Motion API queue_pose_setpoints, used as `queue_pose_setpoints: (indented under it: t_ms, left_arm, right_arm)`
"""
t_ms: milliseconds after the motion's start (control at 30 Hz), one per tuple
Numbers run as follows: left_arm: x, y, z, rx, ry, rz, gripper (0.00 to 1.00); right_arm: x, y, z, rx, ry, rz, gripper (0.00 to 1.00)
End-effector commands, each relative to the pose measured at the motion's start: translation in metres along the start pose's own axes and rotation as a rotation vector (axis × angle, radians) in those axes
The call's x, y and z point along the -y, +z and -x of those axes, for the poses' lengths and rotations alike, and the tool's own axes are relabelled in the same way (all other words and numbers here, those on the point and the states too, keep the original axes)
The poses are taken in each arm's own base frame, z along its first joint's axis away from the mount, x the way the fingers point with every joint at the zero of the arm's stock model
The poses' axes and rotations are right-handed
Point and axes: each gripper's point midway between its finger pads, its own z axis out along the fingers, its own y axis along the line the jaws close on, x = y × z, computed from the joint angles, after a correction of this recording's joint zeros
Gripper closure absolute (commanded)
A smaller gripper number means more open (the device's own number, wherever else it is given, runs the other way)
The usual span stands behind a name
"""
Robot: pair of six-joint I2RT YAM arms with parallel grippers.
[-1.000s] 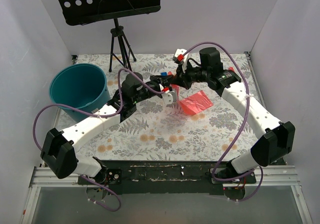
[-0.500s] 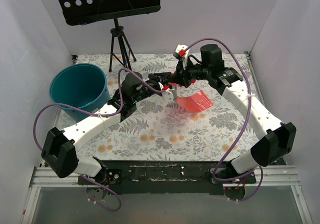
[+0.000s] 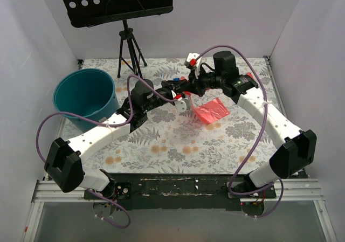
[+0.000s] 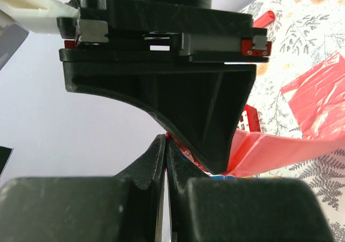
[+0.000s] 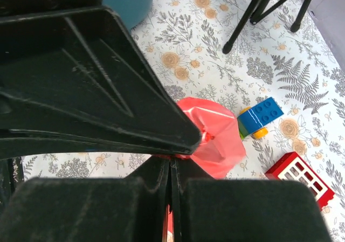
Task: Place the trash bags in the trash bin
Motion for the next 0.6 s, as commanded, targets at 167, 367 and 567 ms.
queue_pose_setpoints:
  t_ms: [167, 367, 567]
  left_arm:
    - [0.03, -0.005, -0.008, -0.025, -0.042, -0.094, 1.0]
    - [0.025, -0.015, 0.002, -0.014, -0.047, -0.086, 1.0]
    - [-0.004, 0.0, -0.003, -0.032, -0.05, 0.026, 1.0]
  right_arm:
    - [0.019, -0.018, 0.065, 0.159, -0.065, -0.074, 0.99]
    - [0.041, -0.023, 0.03, 0.093, -0.022, -0.108, 0.99]
    - [-0.032, -0.006, 0.039, 0.126, -0.018, 0.097, 0.99]
